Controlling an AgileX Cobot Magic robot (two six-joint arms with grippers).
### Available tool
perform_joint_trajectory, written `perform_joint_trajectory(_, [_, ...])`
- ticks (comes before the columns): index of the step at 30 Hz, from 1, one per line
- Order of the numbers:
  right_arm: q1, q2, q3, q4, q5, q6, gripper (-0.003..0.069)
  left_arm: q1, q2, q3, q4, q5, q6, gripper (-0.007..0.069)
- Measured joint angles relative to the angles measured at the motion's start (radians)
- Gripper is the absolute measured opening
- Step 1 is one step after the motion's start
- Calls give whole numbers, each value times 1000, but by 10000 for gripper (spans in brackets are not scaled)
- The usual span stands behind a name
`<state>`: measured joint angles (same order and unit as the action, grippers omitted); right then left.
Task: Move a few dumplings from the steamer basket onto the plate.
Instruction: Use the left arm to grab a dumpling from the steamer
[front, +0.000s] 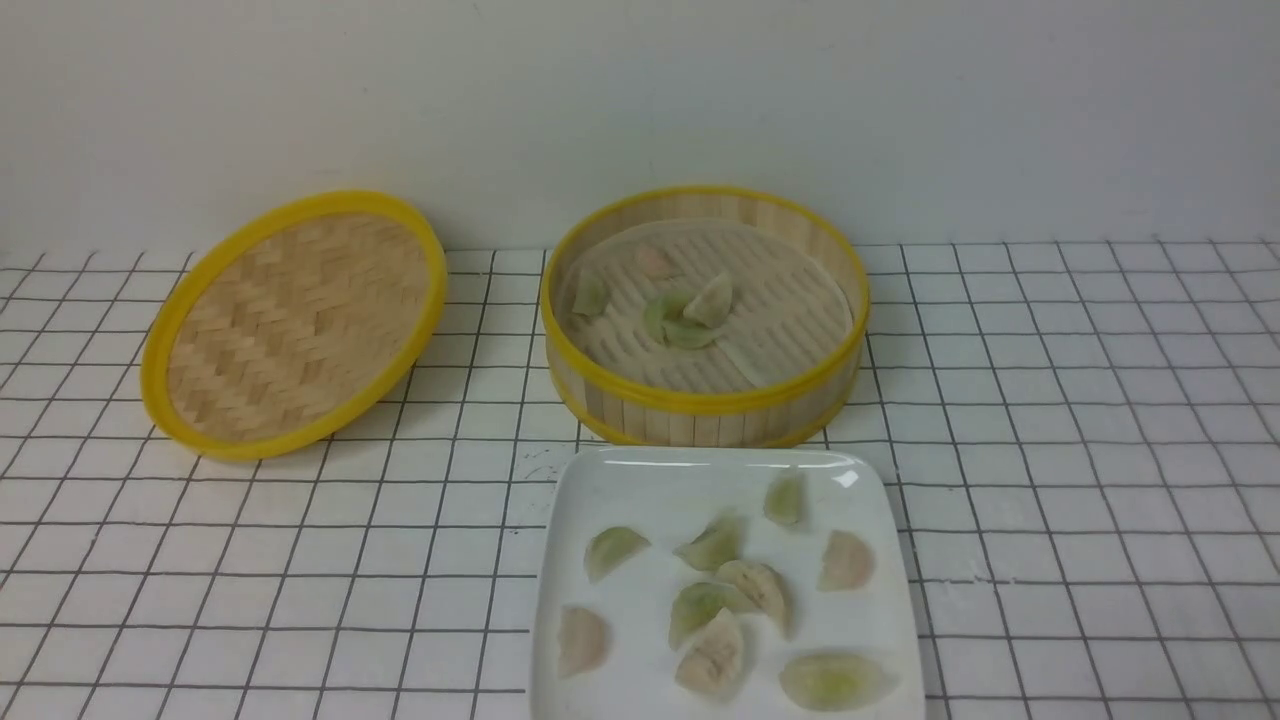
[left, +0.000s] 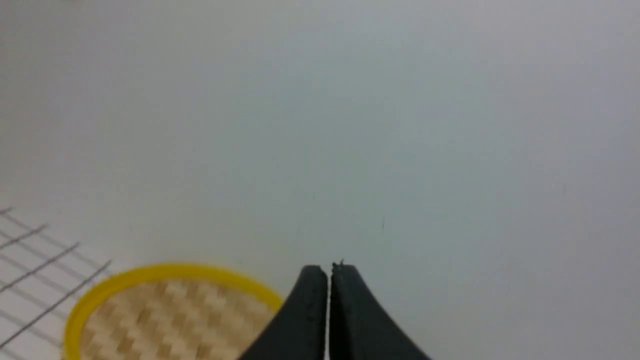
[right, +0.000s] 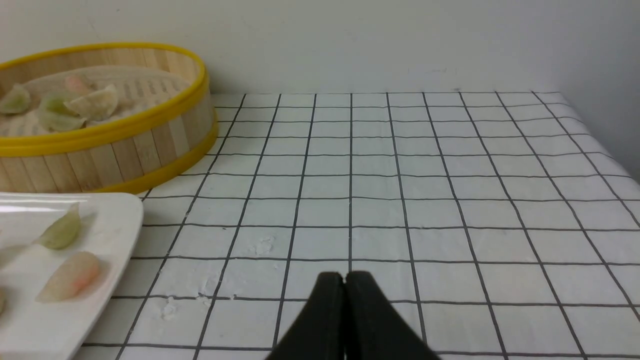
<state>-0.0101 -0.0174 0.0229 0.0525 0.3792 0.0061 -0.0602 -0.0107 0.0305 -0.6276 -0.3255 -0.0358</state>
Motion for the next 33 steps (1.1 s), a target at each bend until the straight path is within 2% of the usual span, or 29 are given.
perform_joint_trajectory(3, [0, 0, 0, 0, 0, 0, -13, 0, 0, -11, -3, -84, -84, -6])
perform_joint_trajectory(7, [0, 0, 0, -3, 0, 0, -13, 0, 4, -104, 100, -23, -147, -6])
perform_joint_trajectory(8, [0, 0, 0, -6, 0, -6, -13, 0, 30, -191, 180, 61, -156, -6])
perform_joint_trajectory(10, [0, 0, 0, -18, -2, -6, -13, 0, 108, -330, 256, 225, -161, -6])
perform_joint_trajectory(11, [0, 0, 0, -18, -2, -6, -13, 0, 119, -330, 262, 245, -161, -6])
perform_joint_trajectory(14, [0, 0, 7, 29, -74, 37, -13, 0, 337, -604, 305, 625, -153, -6])
perform_joint_trajectory(15, [0, 0, 7, 93, -127, 73, -13, 0, 451, -697, 309, 803, -132, -6])
perform_joint_trajectory(17, [0, 0, 7, 238, -229, 165, -13, 0, 617, -829, 306, 1035, -85, -6])
perform_joint_trajectory(18, [0, 0, 7, 253, -239, 185, -13, 0, 633, -851, 305, 1054, -76, -6])
perform_joint_trajectory(21, [0, 0, 7, 498, -374, 296, -13, 0, 899, -974, 258, 1283, 36, -6])
perform_joint_trajectory(25, [0, 0, 7, 626, -443, 295, -12, -17, 1155, -1023, 216, 1340, 174, -6])
perform_joint_trajectory(30, [0, 0, 7, 664, -475, 275, -13, -100, 1364, -1096, 234, 1335, 219, -6])
perform_joint_trajectory(33, [12, 1, -37, 656, -368, 255, -13, -166, 1479, -1209, 264, 1334, 229, -6])
